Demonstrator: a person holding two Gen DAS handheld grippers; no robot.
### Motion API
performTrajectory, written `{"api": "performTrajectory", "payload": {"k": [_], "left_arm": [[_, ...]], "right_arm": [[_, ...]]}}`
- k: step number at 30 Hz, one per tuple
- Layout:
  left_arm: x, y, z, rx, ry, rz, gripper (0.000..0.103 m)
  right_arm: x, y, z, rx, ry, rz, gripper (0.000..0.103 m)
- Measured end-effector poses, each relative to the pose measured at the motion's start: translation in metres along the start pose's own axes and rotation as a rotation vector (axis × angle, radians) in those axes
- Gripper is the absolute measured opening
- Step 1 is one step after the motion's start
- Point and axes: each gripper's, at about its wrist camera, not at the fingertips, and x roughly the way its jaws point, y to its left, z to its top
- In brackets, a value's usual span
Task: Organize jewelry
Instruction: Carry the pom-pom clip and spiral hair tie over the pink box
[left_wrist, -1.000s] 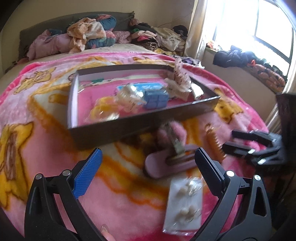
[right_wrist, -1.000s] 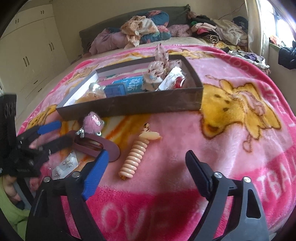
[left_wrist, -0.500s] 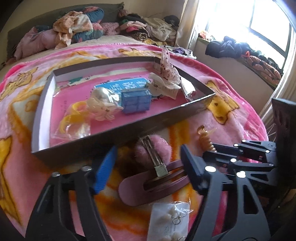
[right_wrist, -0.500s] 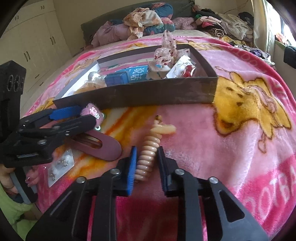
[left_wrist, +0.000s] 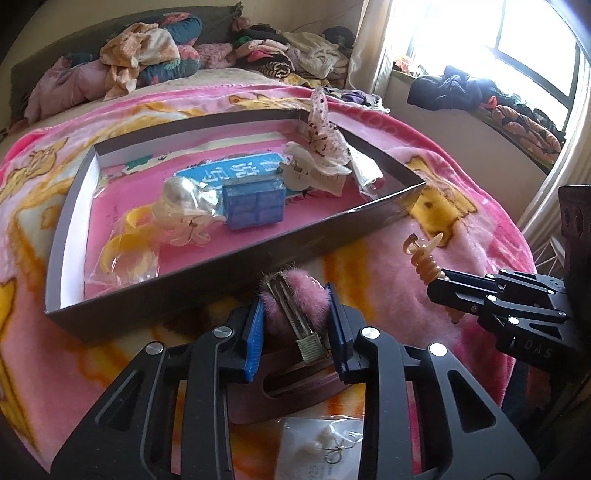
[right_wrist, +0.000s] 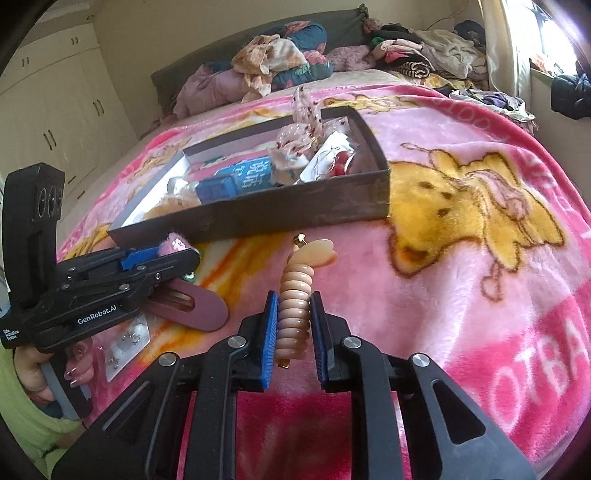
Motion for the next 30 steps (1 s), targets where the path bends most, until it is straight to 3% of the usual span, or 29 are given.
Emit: {"api": "performTrajectory", "payload": {"k": [30], "left_arm": [[-0.027, -0.005, 0.019, 0.004, -0.087, 0.021, 0.022]], "right_arm": [[-0.036, 0.001, 0.013, -0.009, -0.102, 0.010, 0.017]]}}
